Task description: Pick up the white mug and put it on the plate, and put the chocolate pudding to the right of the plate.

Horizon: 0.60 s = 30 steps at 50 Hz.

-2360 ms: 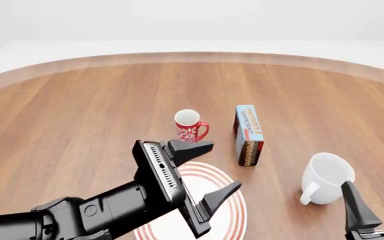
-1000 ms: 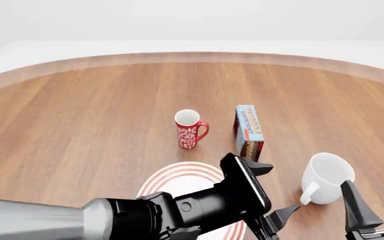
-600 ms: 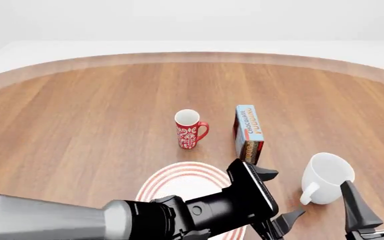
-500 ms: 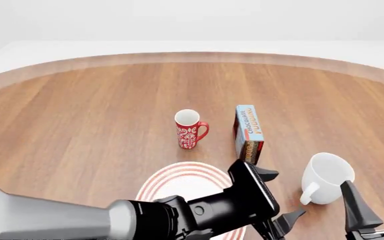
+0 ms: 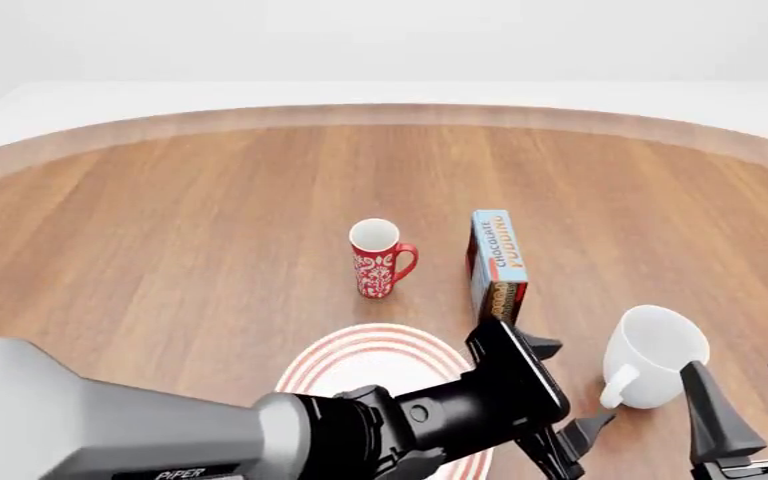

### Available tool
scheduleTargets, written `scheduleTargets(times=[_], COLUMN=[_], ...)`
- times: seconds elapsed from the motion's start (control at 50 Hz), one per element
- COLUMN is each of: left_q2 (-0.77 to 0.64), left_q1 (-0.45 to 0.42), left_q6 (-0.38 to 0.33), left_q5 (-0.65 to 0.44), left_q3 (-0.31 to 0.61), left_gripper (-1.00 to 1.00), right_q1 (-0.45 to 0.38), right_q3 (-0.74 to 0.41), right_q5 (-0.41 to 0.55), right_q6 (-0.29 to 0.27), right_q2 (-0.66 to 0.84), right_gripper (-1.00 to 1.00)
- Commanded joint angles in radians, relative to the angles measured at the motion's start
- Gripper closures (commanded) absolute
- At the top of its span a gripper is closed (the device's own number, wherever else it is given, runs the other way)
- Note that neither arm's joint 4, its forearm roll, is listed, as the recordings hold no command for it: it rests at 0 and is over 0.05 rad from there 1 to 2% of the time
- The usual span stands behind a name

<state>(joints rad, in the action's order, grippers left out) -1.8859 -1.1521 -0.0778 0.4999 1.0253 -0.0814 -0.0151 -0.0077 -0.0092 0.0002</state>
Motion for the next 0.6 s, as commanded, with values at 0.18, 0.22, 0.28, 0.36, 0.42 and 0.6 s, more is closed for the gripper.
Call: scheduleTargets(times=[0.18, 0.22, 0.28, 0.36, 0.42, 0.6], left_q2=[-0.053, -0.057, -0.067, -0.077, -0.085, -0.105], left_q1=[0.018, 0.021, 0.023, 0.026, 0.023, 0.024], left_q6=[0.003, 0.004, 0.005, 0.006, 0.007, 0.010], left_q5=[-0.008, -0.008, -0.009, -0.011, -0.013, -0.018], left_q3=[0.056, 0.063, 0.074, 0.087, 0.098, 0.128], left_gripper=[-1.00, -1.00, -1.00, -1.00, -1.00, -1.00], right_q1=[-0.001, -0.001, -0.001, -0.001, 0.000, 0.000], right_q3=[0.000, 0.000, 0.000, 0.001, 0.002, 0.002], right_q5=[0.002, 0.001, 0.002, 0.002, 0.001, 0.002], right_q6=[0.005, 0.006, 0.008, 0.009, 0.009, 0.012], right_q2=[0.000, 0.000, 0.000, 0.000, 0.000, 0.000], right_gripper=[-1.00, -1.00, -1.00, -1.00, -1.00, -1.00])
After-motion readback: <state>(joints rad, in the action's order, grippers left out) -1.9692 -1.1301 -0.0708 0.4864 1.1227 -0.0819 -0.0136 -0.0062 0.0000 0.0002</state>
